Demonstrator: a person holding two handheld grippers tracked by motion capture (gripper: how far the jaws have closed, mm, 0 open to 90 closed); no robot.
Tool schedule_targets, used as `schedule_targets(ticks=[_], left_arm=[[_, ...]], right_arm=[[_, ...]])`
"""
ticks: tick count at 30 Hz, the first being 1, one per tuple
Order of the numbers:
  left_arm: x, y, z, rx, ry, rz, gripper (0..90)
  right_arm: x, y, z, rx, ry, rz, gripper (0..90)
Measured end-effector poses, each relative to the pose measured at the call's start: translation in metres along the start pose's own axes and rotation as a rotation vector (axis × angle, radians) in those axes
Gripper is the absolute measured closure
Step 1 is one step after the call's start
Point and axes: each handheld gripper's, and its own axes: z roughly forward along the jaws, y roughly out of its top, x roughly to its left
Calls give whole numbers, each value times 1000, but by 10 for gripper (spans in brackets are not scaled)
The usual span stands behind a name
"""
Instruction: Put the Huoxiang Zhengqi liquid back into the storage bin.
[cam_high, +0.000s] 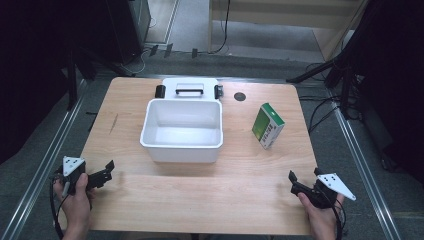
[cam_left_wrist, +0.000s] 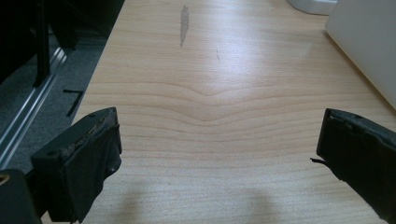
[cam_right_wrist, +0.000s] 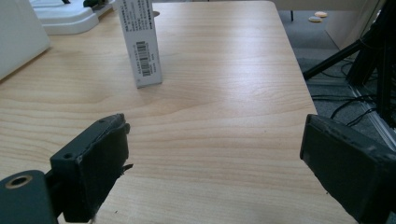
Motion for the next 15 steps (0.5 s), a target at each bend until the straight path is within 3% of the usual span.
schedule_targets(ticks=[10,15], left_arm=[[2,0,0,-3,-9,-13,8],[2,0,0,-2,-9,-13,8]], right_arm=[[4,3,1,34,5,12,118],[14,7,9,100,17,-77,120]])
